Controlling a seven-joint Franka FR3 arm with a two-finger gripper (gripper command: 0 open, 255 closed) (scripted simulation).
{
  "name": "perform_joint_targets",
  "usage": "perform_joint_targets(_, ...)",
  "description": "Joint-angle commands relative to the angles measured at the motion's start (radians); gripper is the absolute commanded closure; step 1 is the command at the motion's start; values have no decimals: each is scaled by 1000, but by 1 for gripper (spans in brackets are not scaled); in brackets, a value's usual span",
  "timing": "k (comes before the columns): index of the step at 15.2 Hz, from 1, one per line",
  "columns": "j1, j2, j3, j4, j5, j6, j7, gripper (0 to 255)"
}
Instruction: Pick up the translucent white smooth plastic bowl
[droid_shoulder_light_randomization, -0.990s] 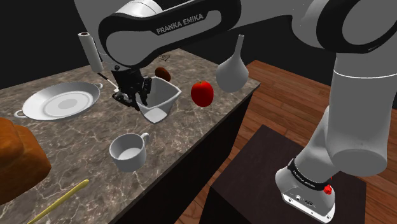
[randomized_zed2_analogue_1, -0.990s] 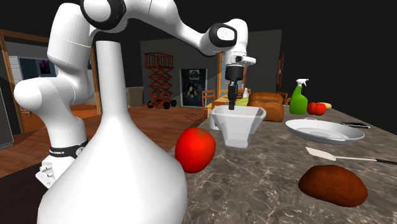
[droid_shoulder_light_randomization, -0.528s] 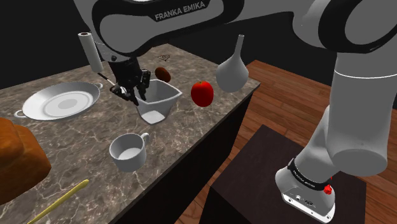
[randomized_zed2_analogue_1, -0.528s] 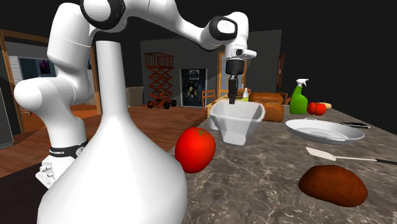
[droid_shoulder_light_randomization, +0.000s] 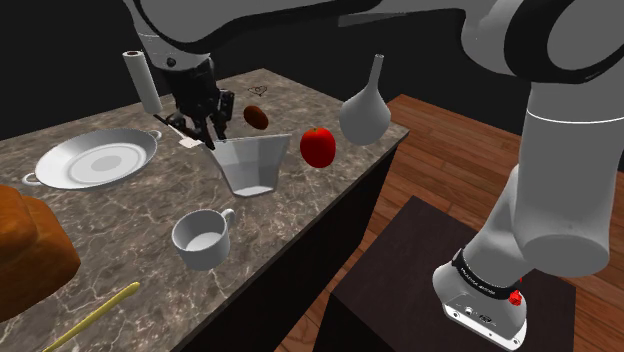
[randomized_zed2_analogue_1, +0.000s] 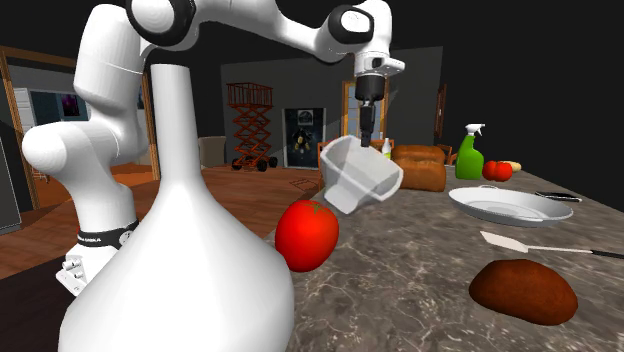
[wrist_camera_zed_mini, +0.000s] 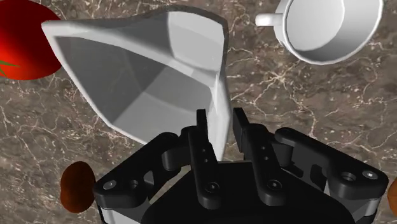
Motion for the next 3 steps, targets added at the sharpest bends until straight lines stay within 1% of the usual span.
perform_joint_targets(1, 3, -2, 1, 26, 1, -27, -3, 255)
perform_joint_targets(3, 3, -2, 1, 29, 1, -29, -3, 255)
